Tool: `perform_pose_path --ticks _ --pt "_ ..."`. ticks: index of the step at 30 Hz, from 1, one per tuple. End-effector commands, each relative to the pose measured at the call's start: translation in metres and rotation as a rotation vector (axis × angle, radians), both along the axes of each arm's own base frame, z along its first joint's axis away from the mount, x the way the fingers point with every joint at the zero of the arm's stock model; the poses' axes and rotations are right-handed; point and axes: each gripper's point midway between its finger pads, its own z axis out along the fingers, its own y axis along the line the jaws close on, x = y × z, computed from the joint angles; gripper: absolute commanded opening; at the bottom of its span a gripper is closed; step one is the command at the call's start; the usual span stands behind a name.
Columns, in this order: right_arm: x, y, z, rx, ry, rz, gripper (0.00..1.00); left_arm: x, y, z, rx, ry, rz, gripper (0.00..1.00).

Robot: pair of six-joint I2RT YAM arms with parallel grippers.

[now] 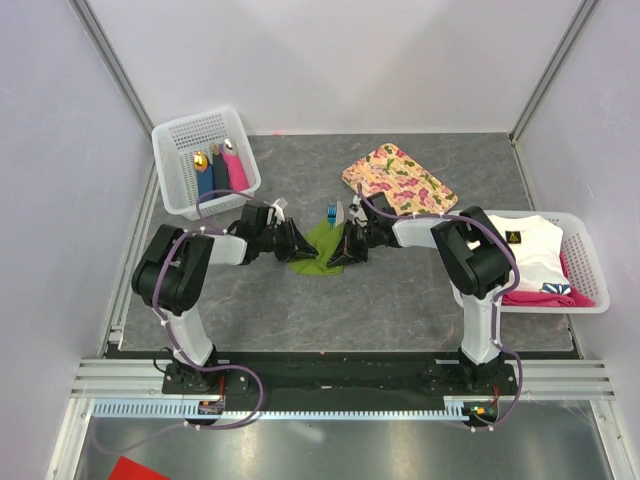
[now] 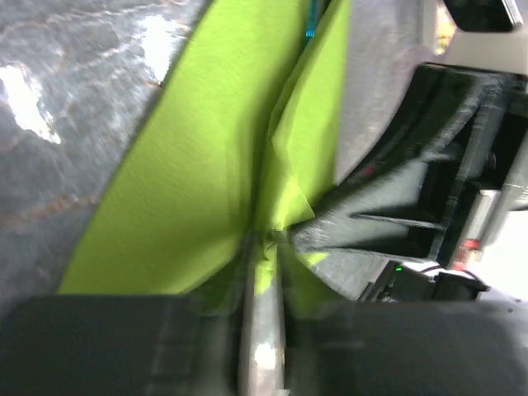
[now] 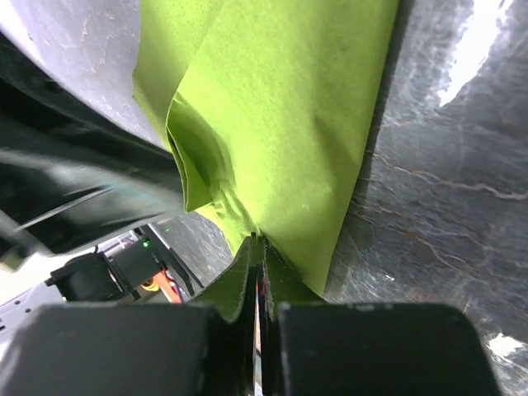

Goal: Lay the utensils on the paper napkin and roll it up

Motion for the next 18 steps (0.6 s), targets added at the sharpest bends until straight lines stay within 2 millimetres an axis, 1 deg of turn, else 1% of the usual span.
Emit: perform_pose_path --ticks 1,2,3,4,5,7,8,9,10,12,13,14,16,18 --pt "0.001 -0.011 -0.022 -0.118 -0.016 0.004 0.0 0.017 0.002 0.049 -0.073 -0.133 0.015 0.34" --pt "0.001 -0.012 -0.023 -0.127 -0.018 0.003 0.0 0.025 0.008 0.055 -0.081 -0.147 0.037 0.38" --pt "0.001 -0.012 -0.023 -0.133 -0.019 0.007 0.0 0.029 0.01 0.063 -0.088 -0.167 0.044 0.39" --pt "0.001 -0.013 -0.023 -0.139 -0.021 0.007 0.0 0.032 0.012 0.067 -0.088 -0.176 0.046 0.4" --pt "0.001 -0.012 -0.023 -0.142 -0.026 0.013 0.0 0.037 0.012 0.073 -0.089 -0.194 0.047 0.41" --pt "0.001 -0.012 -0.024 -0.152 -0.027 0.016 0.0 0.038 0.01 0.076 -0.076 -0.214 0.027 0.42" --pt "0.001 -0.013 -0.024 -0.154 -0.029 0.017 0.0 0.042 0.005 0.081 -0.071 -0.225 0.016 0.42" --pt "0.002 -0.012 -0.024 -0.157 -0.03 0.017 0.0 0.04 0.005 0.077 -0.043 -0.213 0.002 0.42" --pt "0.001 -0.012 -0.024 -0.159 -0.03 0.019 0.0 0.045 0.002 0.076 -0.027 -0.215 -0.003 0.41" --pt "0.001 -0.011 -0.024 -0.158 -0.036 0.026 0.0 0.043 -0.006 0.071 -0.011 -0.198 -0.027 0.41" --pt "0.001 -0.01 -0.024 -0.16 -0.038 0.031 0.0 0.045 -0.011 0.074 -0.01 -0.202 -0.037 0.4" --pt "0.0 -0.01 -0.024 -0.161 -0.038 0.034 0.0 0.042 -0.017 0.066 0.0 -0.181 -0.055 0.4" --pt "-0.001 -0.01 -0.024 -0.161 -0.037 0.042 0.0 0.039 -0.025 0.062 0.017 -0.169 -0.07 0.4" --pt "-0.002 -0.01 -0.025 -0.16 -0.034 0.047 0.0 0.037 -0.029 0.052 0.037 -0.148 -0.077 0.39"
